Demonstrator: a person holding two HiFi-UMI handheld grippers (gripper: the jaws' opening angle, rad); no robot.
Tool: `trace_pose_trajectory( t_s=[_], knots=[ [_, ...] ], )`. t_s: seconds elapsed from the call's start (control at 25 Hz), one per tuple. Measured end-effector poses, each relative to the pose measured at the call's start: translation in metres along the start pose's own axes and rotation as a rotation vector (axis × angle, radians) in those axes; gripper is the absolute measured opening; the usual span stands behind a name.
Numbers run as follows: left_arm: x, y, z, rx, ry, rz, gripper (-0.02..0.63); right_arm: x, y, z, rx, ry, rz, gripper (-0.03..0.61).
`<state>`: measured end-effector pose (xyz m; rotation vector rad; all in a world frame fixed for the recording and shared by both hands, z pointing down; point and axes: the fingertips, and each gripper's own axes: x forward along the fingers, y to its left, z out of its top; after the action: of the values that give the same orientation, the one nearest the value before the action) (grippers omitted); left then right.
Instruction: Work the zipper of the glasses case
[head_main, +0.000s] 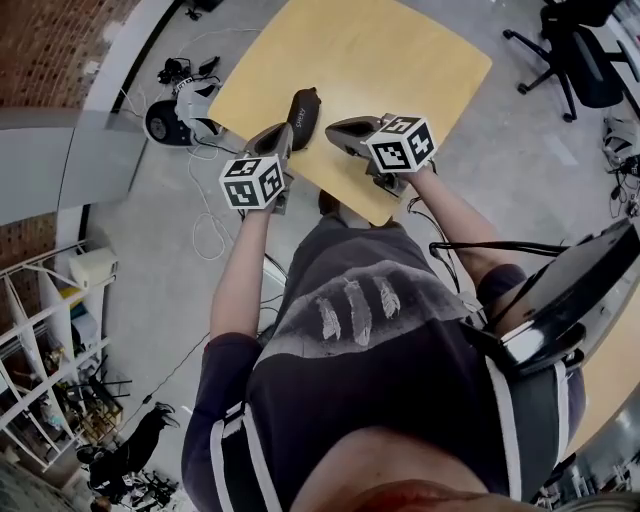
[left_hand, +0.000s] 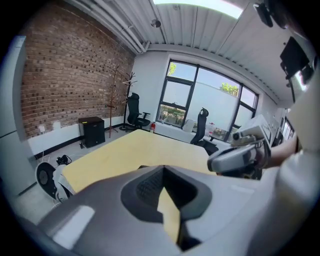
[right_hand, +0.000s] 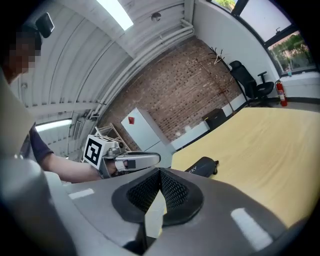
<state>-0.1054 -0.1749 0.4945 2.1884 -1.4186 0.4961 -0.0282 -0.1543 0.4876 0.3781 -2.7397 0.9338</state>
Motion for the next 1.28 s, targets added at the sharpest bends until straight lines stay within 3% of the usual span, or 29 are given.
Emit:
trace_pose_trajectory(
  t_s=[0.2,0.36,0.56,0.72,0.92,1.28],
  knots=[
    [-0.051,0.002,-0.015,0.036,-0.015,0.145,-0.011,0.02,0.028,-0.005,0.066,0.02,0.167,0.002],
    [-0.095,0.001,-0.039,0.011,-0.032,0.236,-0.015,0.038,0.053,-0.015,0.044,0.069,0.255,0.002],
    [-0.125,-0.002,-0.045,-0.02,-0.071,0.257,-0.015,0.05,0.085,-0.016,0.009,0.103,0.33,0.002],
    [-0.14,-0.011,-0.041,0.002,-0.099,0.261,-0.015,0.049,0.11,-0.021,0.003,0.125,0.409,0.002],
    [-0.166,-0.01,-0.044,0.002,-0.145,0.255,-0.015,0.057,0.139,-0.043,-0.043,0.168,0.418,0.002],
    [-0.225,0.012,-0.063,-0.042,-0.243,0.266,-0.015,0.082,0.191,-0.05,-0.098,0.193,0.392,0.002]
  ],
)
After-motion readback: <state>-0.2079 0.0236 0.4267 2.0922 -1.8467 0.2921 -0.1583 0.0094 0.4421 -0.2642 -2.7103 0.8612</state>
